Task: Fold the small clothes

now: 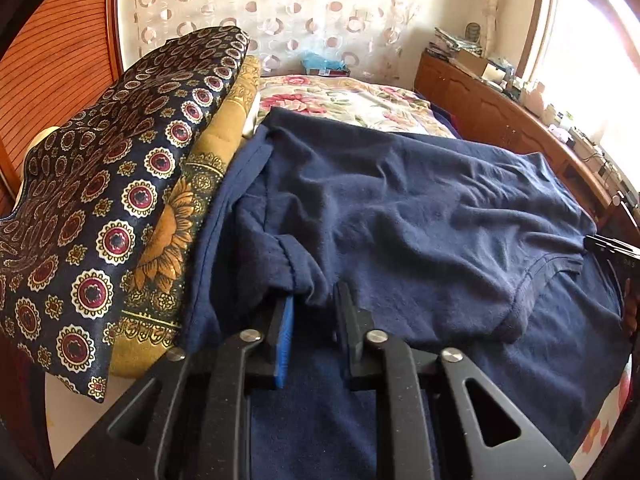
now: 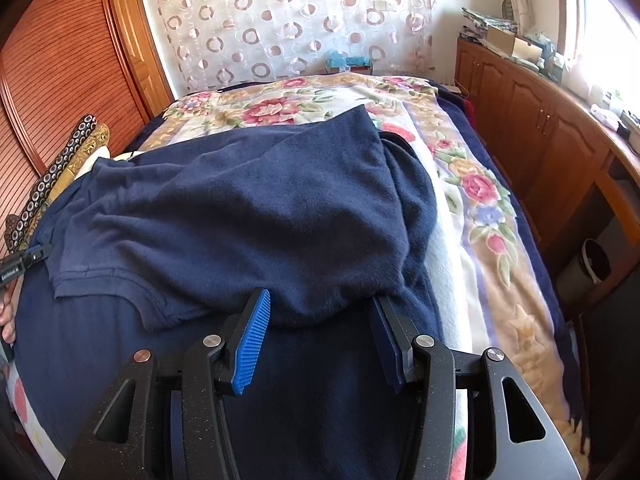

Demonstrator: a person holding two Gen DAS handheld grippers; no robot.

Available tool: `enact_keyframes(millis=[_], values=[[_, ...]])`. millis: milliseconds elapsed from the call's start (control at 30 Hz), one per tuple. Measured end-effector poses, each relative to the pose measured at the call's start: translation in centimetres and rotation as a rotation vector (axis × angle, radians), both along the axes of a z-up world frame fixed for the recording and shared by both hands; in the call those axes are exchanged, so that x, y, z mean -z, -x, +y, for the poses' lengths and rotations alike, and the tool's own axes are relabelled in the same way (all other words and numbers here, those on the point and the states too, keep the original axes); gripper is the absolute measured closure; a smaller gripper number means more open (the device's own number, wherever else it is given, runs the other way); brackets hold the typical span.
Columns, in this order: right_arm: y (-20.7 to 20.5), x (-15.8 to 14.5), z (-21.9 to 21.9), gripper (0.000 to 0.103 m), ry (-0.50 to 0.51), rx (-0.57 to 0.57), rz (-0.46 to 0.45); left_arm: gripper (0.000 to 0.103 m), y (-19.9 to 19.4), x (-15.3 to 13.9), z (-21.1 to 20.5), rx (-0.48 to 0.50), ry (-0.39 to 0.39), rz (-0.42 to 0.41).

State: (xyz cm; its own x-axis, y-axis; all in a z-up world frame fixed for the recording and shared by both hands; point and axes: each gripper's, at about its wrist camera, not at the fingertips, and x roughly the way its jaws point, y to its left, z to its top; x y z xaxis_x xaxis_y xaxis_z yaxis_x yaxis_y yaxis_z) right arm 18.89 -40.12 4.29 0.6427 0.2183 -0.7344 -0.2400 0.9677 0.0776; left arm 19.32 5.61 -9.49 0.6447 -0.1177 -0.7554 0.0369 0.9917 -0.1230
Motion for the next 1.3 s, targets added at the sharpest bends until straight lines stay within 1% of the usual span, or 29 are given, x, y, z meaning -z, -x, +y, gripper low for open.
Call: enact_keyframes(millis=[67,100,133,167,200,233,267,400,533,633,767,900,1067,1133,1200,1267,1300], values=[[-0.2,-0.1,-0.1,0.052,-0.007,-0.008,0.000,0.090,-0.1,-0.1,0.2,-0.010,0.007,-0.005],[-0.3,-0.2,0.1,0.056,-0.005,-0.010,-0.005,0.091,-0.2,-0.2,0.3,-0.012,0.010,-0.009],[-0.3,-0.2,0.3,0.067,0.004,-0.012,-0.014,0.096,-0.1,-0.2,0.3,-0.012,0.011,-0.013],[-0.2,-0.3,0.2,0.082,0.012,-0.018,-0.022,0.097,-0.1,-0.4,0.2,-0.008,0.004,-0.020],[-0.1,-0.4,0.4,0.091,0.020,-0.023,-0.032,0.098,0.2,-0.6,0.0,0.000,-0.009,-0.031],[0.0,-0.5,0.6,0.097,0.031,-0.024,-0.041,0.098,0.6,-1.1,-0.3,0.010,-0.027,-0.056],[0.2,-0.6,0.3,0.099,0.037,-0.025,-0.051,0.098,0.9,-1.4,-0.4,0.015,-0.032,-0.071],[1.7,-1.8,0.3,0.100,0.020,-0.038,-0.119,0.098,2.7,-3.4,-0.2,0.019,-0.007,-0.135],[4.0,-3.3,-0.2,0.100,0.000,-0.059,-0.177,0.098,5.0,-5.9,0.5,0.022,0.039,-0.204],[6.0,-4.2,-0.6,0.100,-0.019,-0.072,-0.217,0.098,6.8,-7.4,0.6,0.034,0.045,-0.244],[8.7,-5.0,-1.5,0.100,-0.045,-0.092,-0.255,0.098,9.2,-8.4,1.0,0.040,0.055,-0.276],[11.8,-4.9,-2.5,0.100,-0.043,-0.117,-0.267,0.098,12.2,-8.2,2.0,0.040,0.066,-0.284],[15.3,-4.4,-3.4,0.100,-0.050,-0.137,-0.261,0.098,14.3,-7.4,3.6,0.035,0.080,-0.259],[16.6,-4.1,-3.6,0.100,-0.055,-0.141,-0.263,0.098,15.2,-7.0,3.6,0.035,0.067,-0.250],[17.8,-3.8,-4.0,0.100,-0.062,-0.147,-0.257,0.099,15.7,-6.4,3.6,0.034,0.056,-0.229],[18.0,-3.6,-4.1,0.100,-0.067,-0.146,-0.241,0.098,15.7,-4.9,3.7,0.035,0.046,-0.190],[18.1,-2.8,-4.3,0.100,-0.067,-0.142,-0.227,0.098,15.8,-4.5,3.6,0.034,0.041,-0.177]])
